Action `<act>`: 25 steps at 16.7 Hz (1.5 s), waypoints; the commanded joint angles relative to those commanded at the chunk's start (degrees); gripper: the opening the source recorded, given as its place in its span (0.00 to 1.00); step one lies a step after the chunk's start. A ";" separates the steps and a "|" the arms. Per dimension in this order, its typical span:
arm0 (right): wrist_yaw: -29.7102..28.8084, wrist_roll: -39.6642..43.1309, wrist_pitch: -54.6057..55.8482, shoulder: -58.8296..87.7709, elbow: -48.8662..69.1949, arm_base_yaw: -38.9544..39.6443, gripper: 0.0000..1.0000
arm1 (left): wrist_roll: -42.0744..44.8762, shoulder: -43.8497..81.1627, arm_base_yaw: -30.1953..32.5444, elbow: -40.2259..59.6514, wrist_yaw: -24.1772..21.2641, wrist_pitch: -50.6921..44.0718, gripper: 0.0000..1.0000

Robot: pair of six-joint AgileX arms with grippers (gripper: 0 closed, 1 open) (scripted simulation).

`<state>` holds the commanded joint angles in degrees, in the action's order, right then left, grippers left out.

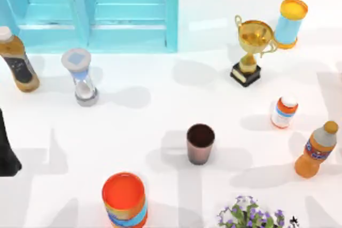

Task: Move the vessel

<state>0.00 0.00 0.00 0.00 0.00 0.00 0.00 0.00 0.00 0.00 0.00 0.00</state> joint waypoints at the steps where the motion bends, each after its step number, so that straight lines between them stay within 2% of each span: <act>1: 0.00 0.00 0.00 0.00 0.00 0.00 1.00 | 0.00 0.00 0.00 0.00 0.00 0.00 1.00; 6: 0.00 0.00 0.00 0.00 0.00 0.00 1.00 | -1.76 4.86 2.63 4.85 -0.49 -3.50 1.00; 10: 0.00 0.00 0.00 0.00 0.00 0.00 1.00 | -6.41 17.60 9.00 17.64 -1.49 -12.51 1.00; 15: 0.00 0.00 0.00 0.00 0.00 0.00 1.00 | -15.08 41.26 19.59 41.86 -2.52 -28.98 1.00; 25: 0.00 0.00 0.00 0.00 0.00 0.00 1.00 | -35.31 97.74 40.21 97.31 -2.33 -66.06 1.00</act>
<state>0.00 0.00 0.00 0.00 0.00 0.00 -35.31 97.74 40.21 97.31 -2.33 -66.06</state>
